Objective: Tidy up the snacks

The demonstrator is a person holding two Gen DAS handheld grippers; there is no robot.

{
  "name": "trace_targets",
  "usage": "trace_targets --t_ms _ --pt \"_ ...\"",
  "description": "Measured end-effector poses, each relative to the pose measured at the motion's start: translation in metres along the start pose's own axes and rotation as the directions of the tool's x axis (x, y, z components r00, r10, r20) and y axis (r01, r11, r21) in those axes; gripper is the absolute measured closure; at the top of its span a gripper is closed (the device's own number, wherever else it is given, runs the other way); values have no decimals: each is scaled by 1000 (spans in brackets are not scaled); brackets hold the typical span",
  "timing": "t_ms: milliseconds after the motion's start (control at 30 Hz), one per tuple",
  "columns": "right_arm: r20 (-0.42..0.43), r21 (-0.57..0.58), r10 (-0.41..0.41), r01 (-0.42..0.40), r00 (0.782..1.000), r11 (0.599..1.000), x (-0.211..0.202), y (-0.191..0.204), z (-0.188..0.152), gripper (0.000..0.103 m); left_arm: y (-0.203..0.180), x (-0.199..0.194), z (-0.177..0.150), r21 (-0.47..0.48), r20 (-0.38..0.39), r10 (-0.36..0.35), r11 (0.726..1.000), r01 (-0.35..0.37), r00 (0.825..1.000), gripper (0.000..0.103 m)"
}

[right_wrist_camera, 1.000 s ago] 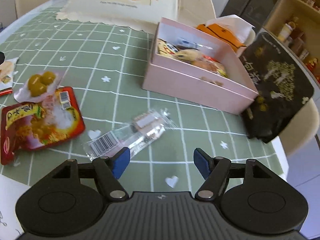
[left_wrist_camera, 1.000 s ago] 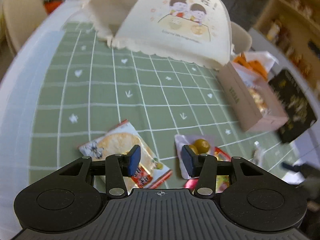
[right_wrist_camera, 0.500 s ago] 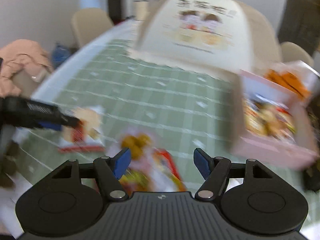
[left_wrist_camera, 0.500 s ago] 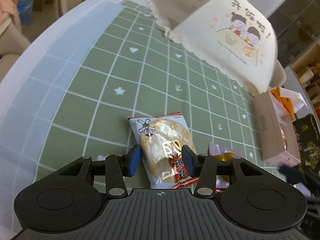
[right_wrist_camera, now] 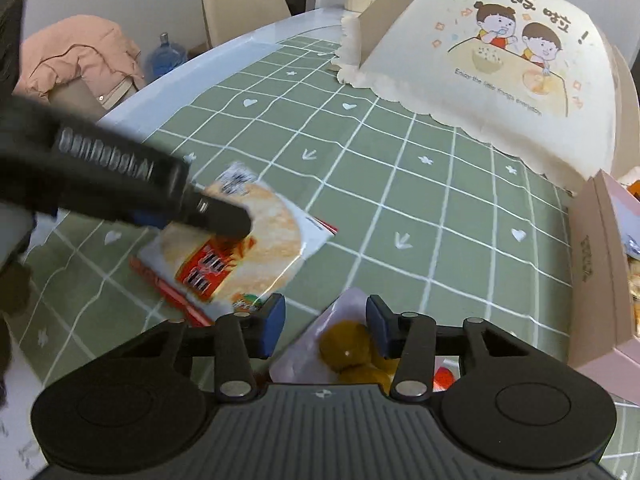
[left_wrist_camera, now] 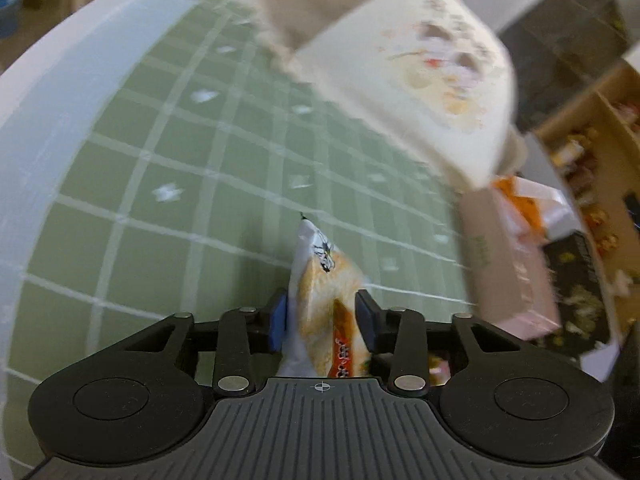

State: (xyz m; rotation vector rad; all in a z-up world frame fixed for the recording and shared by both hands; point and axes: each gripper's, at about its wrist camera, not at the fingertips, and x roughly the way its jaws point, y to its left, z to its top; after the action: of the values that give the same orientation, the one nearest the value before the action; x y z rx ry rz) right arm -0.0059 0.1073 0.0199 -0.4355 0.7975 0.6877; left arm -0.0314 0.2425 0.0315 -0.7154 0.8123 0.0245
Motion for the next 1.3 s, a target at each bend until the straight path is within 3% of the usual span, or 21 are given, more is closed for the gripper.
trace_targets --t_ms 133,300,533,700,800,967,1033,1133,1300 --pt "12 36 17 -18 1000 999 -13 -16 -11 57 -37 -1 -6 94 -41 -61 993 64 997 68" --pt "30 25 7 -8 1000 1000 -22 -21 -20 57 -67 22 -13 227 -68 99 970 -81 993 73" --pt "57 50 -36 34 998 998 -52 -32 -31 56 -65 32 -11 249 -74 119 964 -97 990 80" --pt "37 114 -80 75 996 991 -69 -47 -45 42 -57 32 -14 232 -88 99 970 -76 991 81" --pt "13 183 -84 80 996 980 -72 -56 -55 40 -46 15 -20 207 -85 101 975 -81 991 81" --pt "-19 249 -93 95 995 964 -57 -62 -50 39 -34 -28 -37 256 -26 180 952 -167 983 82" --pt "-8 268 -63 63 998 961 -51 -61 -43 39 -25 -40 -40 245 -23 195 952 -184 981 82" --pt "7 229 -21 19 1000 973 -35 -51 -26 39 -10 -51 -44 194 -35 201 962 -190 979 82" --pt "-13 119 -33 34 999 992 -12 -34 -16 39 -2 -57 -56 148 -67 168 976 -157 983 82"
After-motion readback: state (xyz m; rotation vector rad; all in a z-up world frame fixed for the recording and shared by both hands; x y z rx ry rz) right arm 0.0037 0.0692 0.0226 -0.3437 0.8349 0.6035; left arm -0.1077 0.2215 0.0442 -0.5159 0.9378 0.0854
